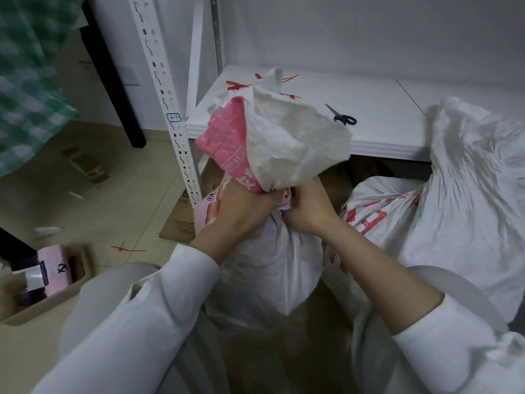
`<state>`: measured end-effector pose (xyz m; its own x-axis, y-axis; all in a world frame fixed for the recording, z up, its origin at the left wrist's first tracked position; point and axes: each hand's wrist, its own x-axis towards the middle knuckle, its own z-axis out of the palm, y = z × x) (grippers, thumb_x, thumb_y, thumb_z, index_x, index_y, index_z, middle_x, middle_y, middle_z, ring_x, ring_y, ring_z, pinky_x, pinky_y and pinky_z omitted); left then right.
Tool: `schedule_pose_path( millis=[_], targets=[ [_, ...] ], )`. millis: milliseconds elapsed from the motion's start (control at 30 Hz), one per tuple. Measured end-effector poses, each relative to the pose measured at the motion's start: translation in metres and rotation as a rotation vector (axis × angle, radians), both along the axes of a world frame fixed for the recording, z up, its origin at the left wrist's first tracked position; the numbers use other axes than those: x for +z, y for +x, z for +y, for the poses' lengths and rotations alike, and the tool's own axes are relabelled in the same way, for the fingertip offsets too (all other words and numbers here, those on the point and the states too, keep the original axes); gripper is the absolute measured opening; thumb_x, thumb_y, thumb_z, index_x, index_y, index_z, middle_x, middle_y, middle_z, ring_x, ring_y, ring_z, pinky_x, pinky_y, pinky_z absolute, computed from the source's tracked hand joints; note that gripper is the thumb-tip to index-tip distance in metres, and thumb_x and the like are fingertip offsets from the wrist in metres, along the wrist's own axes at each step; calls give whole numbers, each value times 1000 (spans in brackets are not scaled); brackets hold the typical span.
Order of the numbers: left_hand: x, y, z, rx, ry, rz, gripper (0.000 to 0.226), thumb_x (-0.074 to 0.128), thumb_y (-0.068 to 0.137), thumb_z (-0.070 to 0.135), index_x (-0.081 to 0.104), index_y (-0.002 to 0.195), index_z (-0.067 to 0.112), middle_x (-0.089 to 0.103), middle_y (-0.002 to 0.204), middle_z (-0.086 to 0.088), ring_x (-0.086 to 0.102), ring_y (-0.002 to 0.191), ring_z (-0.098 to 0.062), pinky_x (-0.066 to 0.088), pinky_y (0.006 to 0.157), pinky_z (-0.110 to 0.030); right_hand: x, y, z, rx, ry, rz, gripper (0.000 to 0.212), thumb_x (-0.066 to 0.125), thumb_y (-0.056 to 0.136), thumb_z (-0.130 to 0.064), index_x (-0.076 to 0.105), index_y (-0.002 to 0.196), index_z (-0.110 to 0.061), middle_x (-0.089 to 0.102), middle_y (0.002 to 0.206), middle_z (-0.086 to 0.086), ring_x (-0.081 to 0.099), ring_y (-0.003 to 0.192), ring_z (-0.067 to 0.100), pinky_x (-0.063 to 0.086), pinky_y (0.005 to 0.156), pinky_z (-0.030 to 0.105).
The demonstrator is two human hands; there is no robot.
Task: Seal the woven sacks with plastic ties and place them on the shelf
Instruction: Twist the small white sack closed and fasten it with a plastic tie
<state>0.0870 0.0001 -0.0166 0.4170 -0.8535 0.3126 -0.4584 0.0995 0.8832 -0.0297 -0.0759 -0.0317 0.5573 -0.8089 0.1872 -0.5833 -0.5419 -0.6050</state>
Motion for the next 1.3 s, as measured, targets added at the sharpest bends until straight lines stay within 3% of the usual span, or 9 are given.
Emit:
schedule_pose_path(
  millis=[133, 267, 333, 500, 633, 733, 867, 1100, 1300],
  targets=[
    [0, 7, 3, -68, 14, -189, 28, 68, 77, 30, 67, 103, 20, 66, 110, 3, 58, 101, -6, 50, 89, -34, 0, 4, 1, -8, -62, 243, 11, 58, 86, -21, 63, 94, -15, 65, 103, 10, 58, 102, 27, 38, 74, 25],
    [5, 7, 4, -70, 76, -432, 27, 56, 79, 45, 65, 86, 21, 65, 89, 6, 60, 86, -13, 50, 78, -34, 2, 4, 1, 70, 38, 449, 35, 38, 100, -35, 51, 125, -15, 53, 129, 10, 46, 122, 23, 34, 103, 28],
    [5, 8, 2, -24, -8, -514, 19, 62, 78, 35, 62, 79, 16, 63, 83, 2, 59, 82, -18, 49, 73, -37, 4, 2, 3, 75, -35, 462, 34, 41, 99, -31, 52, 124, -10, 52, 128, 10, 46, 122, 24, 32, 96, 25],
    [-8, 4, -1, 8, 59, -430, 15, 61, 75, 32, 58, 73, 17, 65, 79, 0, 61, 79, -20, 50, 69, -38, 8, -2, 6, 117, -138, 411, 7, 54, 86, -8, 49, 82, -11, 60, 98, 19, 54, 100, 34, 29, 74, 27],
    [-9, 3, -6, 76, 105, -361, 19, 56, 76, 35, 60, 78, 17, 67, 83, -3, 63, 81, -28, 52, 70, -40, 2, -3, 5, 124, -303, 450, 22, 61, 81, -15, 58, 102, -12, 62, 105, 12, 55, 105, 32, 38, 93, 38],
    [-2, 8, -12, 206, 131, -215, 28, 60, 74, 35, 67, 90, 13, 70, 92, -11, 64, 90, -36, 53, 77, -41, -2, -1, 7, 35, -452, 403, 39, 69, 79, -34, 59, 114, -18, 64, 103, 7, 57, 96, 29, 39, 74, 35],
    [5, 14, -14, 280, 192, -70, 20, 65, 81, 29, 63, 82, 9, 65, 83, -10, 61, 82, -31, 49, 75, -35, -6, 3, 10, -46, -371, 290, 37, 64, 84, -49, 63, 105, -18, 64, 96, 4, 60, 86, 24, 48, 67, 34],
    [-1, 13, -13, 260, 246, 4, 30, 62, 81, 23, 44, 59, 15, 52, 64, -2, 53, 67, -23, 34, 58, -29, -1, 1, 17, 21, -201, 273, 20, 57, 85, -34, 66, 85, -16, 67, 80, 4, 61, 77, 25, 37, 60, 29],
    [7, 5, -7, 262, 252, 44, 25, 63, 85, 22, 43, 71, 21, 42, 71, 12, 47, 75, -19, 36, 70, -27, 3, -1, 19, 73, -44, 195, 42, 60, 81, -56, 64, 110, -25, 68, 103, -2, 63, 92, 19, 48, 75, 30]
  ],
)
